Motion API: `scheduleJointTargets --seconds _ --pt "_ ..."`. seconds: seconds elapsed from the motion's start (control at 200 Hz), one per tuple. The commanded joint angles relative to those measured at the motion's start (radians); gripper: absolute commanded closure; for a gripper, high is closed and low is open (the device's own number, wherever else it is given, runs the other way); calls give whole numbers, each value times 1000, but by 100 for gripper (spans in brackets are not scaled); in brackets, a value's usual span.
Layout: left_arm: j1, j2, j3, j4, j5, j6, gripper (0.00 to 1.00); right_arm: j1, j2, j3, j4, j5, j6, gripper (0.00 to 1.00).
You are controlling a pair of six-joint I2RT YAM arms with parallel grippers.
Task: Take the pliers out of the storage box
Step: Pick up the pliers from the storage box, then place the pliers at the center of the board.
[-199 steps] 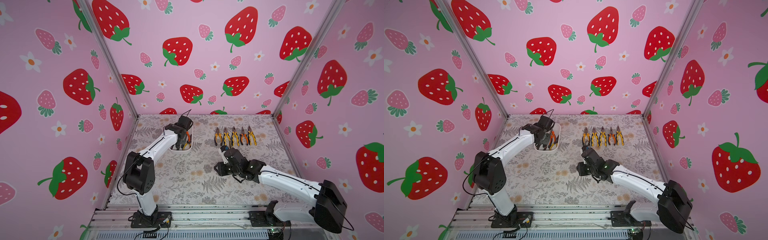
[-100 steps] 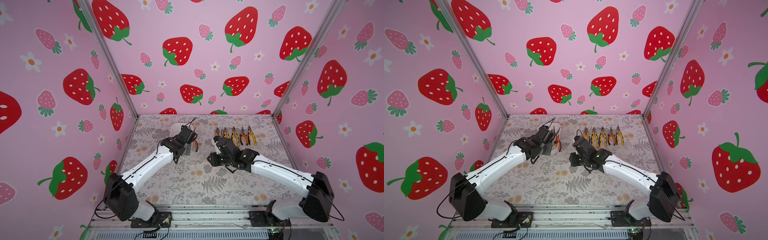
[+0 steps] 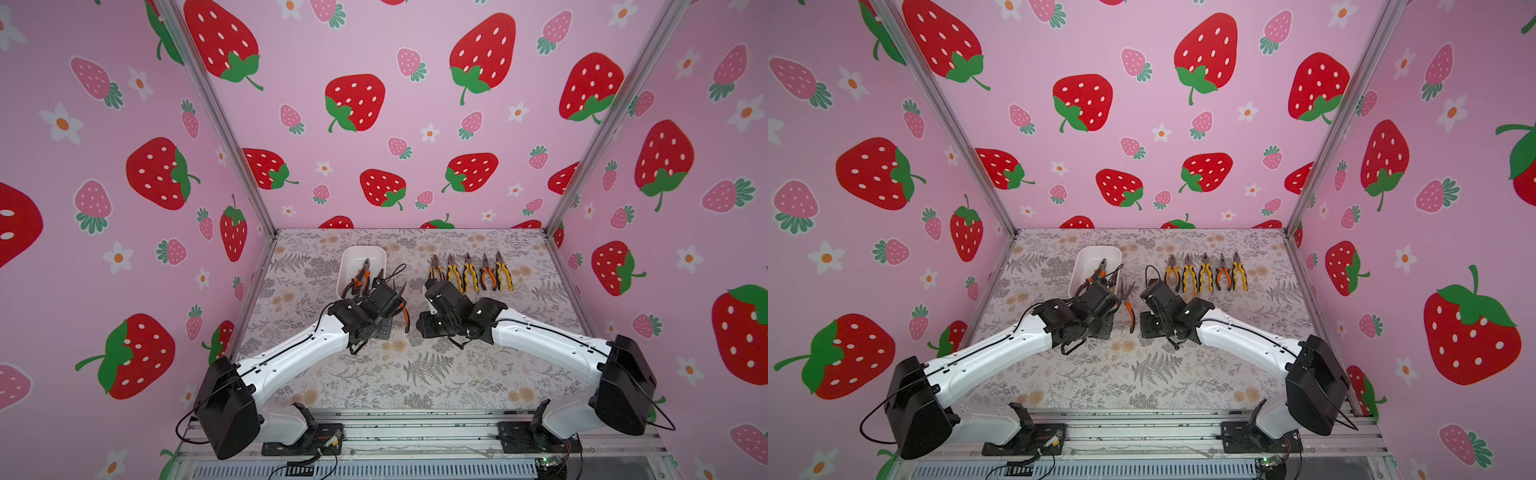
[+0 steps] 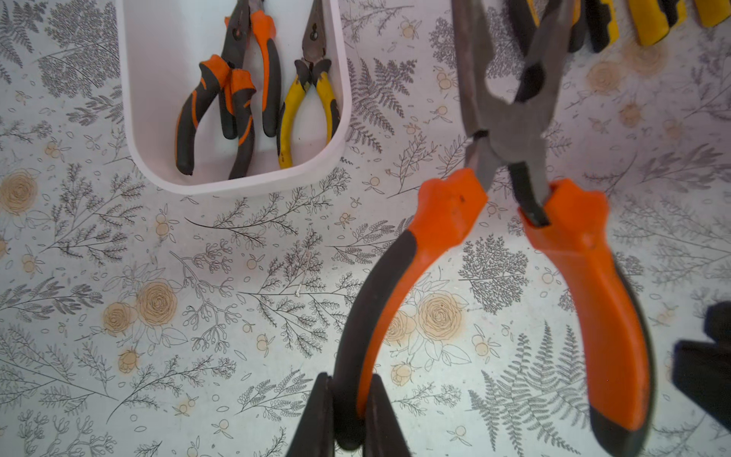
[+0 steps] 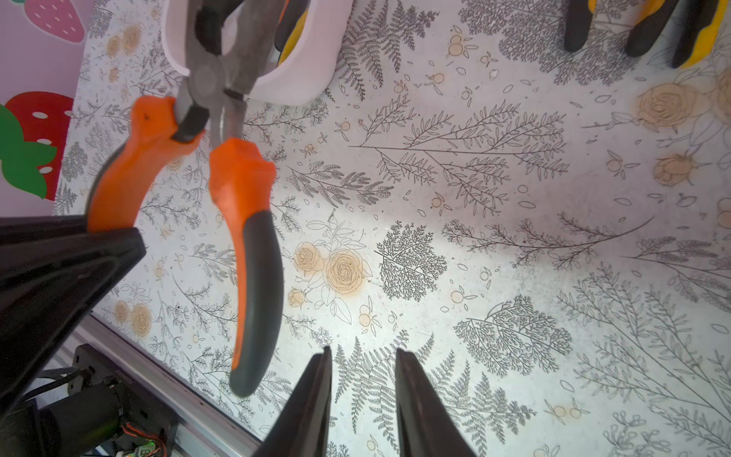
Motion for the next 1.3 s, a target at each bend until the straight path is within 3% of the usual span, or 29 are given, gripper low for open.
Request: scheduleJointTargets --seconds 0.0,1.105,1.295 --pt "-17 -19 5 15 -17 -38 100 15 16 36 -24 7 14 68" --pt "-119 28 41 52 28 -95 100 47 72 84 -27 3 18 68" --pt "-118 23 41 56 23 -92 100 45 51 84 -57 49 9 67"
